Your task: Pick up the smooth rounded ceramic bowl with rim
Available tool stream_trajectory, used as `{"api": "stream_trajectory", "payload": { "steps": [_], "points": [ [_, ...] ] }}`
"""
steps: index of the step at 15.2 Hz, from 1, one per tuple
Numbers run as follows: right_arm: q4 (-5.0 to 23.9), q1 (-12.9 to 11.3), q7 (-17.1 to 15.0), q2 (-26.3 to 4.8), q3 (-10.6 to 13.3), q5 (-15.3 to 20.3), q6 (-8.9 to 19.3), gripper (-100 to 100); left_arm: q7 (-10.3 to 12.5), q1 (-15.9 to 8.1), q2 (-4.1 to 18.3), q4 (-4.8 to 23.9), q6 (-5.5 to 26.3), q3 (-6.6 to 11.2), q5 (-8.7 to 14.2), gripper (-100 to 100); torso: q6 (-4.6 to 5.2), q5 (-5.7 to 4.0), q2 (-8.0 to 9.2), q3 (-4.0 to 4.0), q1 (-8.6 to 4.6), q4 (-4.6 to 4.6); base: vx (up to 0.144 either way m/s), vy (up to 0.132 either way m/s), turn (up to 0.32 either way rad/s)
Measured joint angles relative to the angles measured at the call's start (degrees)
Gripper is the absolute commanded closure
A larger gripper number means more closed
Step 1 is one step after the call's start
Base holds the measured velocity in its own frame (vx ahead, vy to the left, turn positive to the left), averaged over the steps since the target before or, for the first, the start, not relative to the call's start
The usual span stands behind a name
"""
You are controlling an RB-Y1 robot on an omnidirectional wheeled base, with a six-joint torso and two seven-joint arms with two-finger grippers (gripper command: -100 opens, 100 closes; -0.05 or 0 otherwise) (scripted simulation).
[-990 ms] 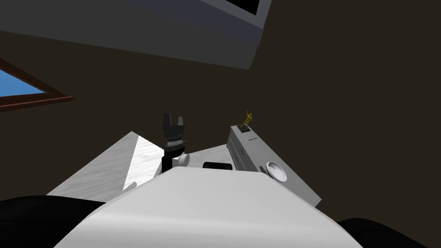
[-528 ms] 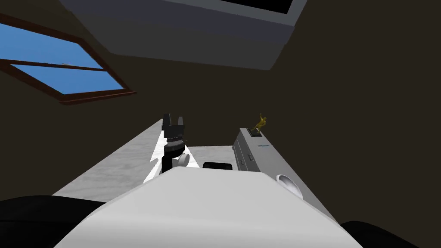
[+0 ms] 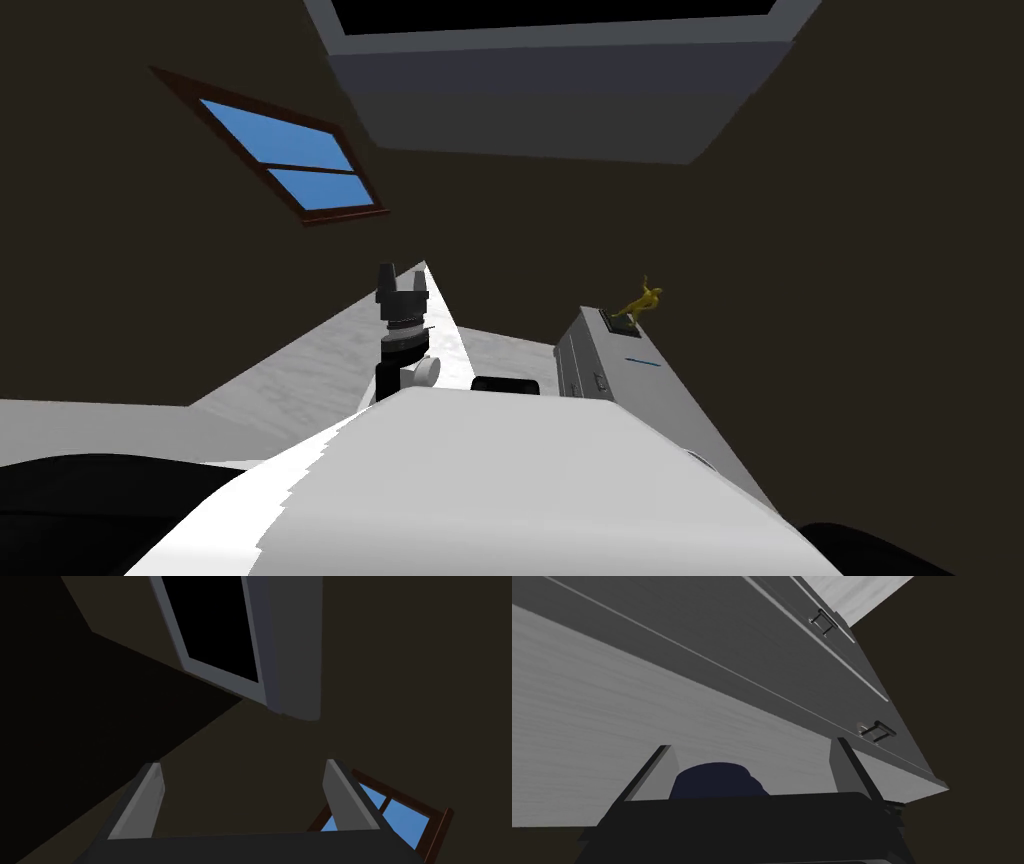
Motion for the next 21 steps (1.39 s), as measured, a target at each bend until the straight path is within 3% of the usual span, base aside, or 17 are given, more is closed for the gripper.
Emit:
{"api": "stream_trajectory", "payload": {
  "steps": [3, 7, 16, 21],
  "points": [
    [3.8, 1.94, 1.61, -1.49, 0.47, -0.51, 1.91, -100, 0.0, 0.0, 0.0, 0.0, 0.0, 0.0, 0.0, 0, 0.01, -0.01, 0.09, 0.05, -0.04, 0.01, -0.08, 0.014, 0.51],
    [3.93, 5.58, 3.33, -2.2, 0.46, -0.71, 4.97, -100, 0.0, 0.0, 0.0, 0.0, 0.0, 0.01, 0.0, 0, 0.02, 0.01, 0.0, 0.0, 0.0, 0.0, -0.059, 0.028, 0.432],
    [8.24, 10.75, 8.19, -2.82, 2.18, -1.13, 11.74, -100, 0.0, 0.0, 0.01, 0.0, 0.0, 0.01, 0.0, 0, 0.02, 0.01, 0.03, 0.02, -0.04, 0.0, -0.064, 0.033, 0.483],
    [9.55, 11.74, 10.14, -3.29, 3.38, -1.97, 14.8, -100, 0.0, 0.01, 0.01, 0.0, 0.0, 0.02, 0.0, 0, 0.04, -0.02, -0.04, -0.02, -0.12, 0.0, -0.043, 0.03, 0.406]
  ]
}}
